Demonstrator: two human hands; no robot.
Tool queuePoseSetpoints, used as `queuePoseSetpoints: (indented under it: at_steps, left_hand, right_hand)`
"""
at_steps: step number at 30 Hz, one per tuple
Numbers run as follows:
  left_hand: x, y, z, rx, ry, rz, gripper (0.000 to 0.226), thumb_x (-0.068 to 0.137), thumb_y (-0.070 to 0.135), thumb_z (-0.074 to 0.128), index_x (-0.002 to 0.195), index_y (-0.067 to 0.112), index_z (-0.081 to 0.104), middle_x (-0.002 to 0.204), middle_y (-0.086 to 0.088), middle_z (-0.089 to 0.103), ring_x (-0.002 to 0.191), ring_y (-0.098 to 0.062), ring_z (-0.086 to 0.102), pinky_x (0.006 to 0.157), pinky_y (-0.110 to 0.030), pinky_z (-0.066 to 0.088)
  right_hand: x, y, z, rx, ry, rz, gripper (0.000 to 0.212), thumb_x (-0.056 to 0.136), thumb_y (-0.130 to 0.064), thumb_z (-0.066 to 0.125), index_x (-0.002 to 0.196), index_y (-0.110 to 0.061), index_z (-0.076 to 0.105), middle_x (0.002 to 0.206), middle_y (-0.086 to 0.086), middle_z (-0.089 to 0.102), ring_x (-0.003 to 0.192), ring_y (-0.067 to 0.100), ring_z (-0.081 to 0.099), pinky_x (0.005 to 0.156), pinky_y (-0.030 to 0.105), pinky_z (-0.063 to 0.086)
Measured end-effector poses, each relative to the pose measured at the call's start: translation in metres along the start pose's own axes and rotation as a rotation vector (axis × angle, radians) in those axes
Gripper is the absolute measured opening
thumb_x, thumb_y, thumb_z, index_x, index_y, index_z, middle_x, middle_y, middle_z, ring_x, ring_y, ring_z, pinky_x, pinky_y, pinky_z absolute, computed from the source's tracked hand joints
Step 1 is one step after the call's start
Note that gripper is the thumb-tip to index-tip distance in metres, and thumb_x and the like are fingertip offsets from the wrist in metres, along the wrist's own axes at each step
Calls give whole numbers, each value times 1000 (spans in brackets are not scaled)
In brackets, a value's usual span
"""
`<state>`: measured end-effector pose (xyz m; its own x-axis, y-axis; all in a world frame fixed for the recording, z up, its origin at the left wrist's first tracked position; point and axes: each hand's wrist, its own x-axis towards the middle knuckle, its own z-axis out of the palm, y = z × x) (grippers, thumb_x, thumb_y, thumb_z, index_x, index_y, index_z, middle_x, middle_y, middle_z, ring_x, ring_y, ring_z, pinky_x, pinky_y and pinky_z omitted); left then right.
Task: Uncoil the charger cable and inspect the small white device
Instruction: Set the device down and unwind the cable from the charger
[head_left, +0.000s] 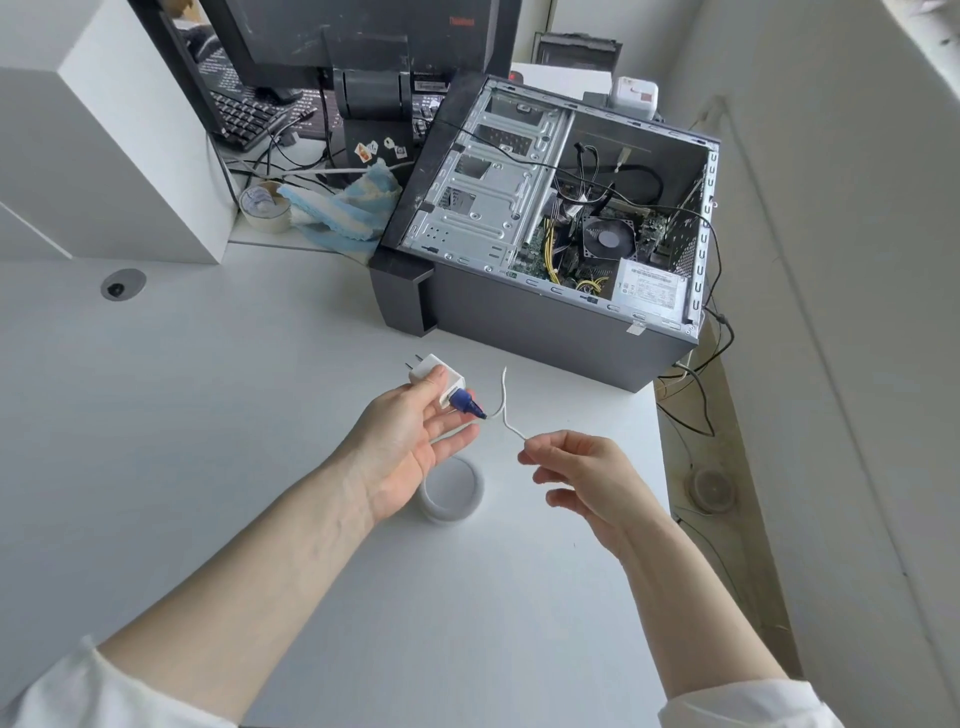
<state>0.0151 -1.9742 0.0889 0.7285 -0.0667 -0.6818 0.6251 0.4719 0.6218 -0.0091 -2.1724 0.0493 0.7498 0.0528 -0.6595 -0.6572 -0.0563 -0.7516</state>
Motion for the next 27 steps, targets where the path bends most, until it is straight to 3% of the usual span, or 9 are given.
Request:
queuePoseSetpoints:
  at_steps: [2, 6, 9, 13, 16, 21, 27]
  left_hand:
    - [0, 0, 0, -15, 3, 3, 23, 103, 22, 47, 104, 1, 55, 113, -21, 65, 111, -35, 67, 88, -39, 57]
    - [1, 1, -1, -36, 5, 12, 29, 104, 21, 45, 87, -1, 54, 111, -23, 69, 86, -30, 73, 75, -36, 62]
    - [3, 3, -2, -55, 24, 37, 28, 104, 20, 44, 88, 0, 54, 103, -19, 69, 76, -26, 75, 68, -34, 63]
    - [9, 5, -9, -83, 86, 70, 25, 104, 20, 44, 88, 2, 53, 102, -17, 67, 81, -27, 73, 69, -34, 63]
    - [13, 8, -13, -122, 121, 84, 18, 105, 19, 43, 102, 3, 50, 99, -17, 67, 80, -27, 73, 71, -35, 63]
    - [17, 18, -17, -223, 157, 79, 15, 104, 17, 44, 103, 2, 48, 95, -19, 63, 85, -31, 69, 74, -39, 62]
    - [22, 32, -18, -333, 173, 60, 22, 103, 14, 46, 86, 2, 50, 88, -18, 60, 87, -32, 68, 72, -43, 60]
  right_hand:
    - [0, 0, -1, 67, 42, 5, 7, 90, -21, 73, 88, -15, 73, 93, 1, 80, 76, 14, 64, 66, 28, 49]
    - [-1, -2, -6, 253, 34, 34, 5, 92, -19, 71, 94, -15, 70, 96, 1, 80, 71, 11, 64, 66, 27, 49]
    - [-2, -4, -9, 431, 12, 54, 6, 92, -13, 70, 95, -16, 65, 92, 1, 78, 64, 9, 63, 57, 21, 51]
    - [-6, -5, -13, 605, -21, 46, 6, 90, -13, 68, 92, -18, 66, 90, -1, 77, 63, 8, 61, 50, 17, 50]
    - [-10, -4, -15, 653, -53, 20, 5, 89, -16, 68, 92, -19, 65, 88, -3, 75, 63, 8, 61, 49, 16, 48]
    - [-16, 0, -18, 676, -101, -33, 4, 87, -23, 65, 88, -21, 62, 86, -4, 71, 64, 8, 59, 50, 16, 45]
    - [-24, 9, -22, 566, -163, -33, 6, 91, -18, 62, 86, -20, 61, 87, -2, 70, 66, 10, 58, 50, 18, 45]
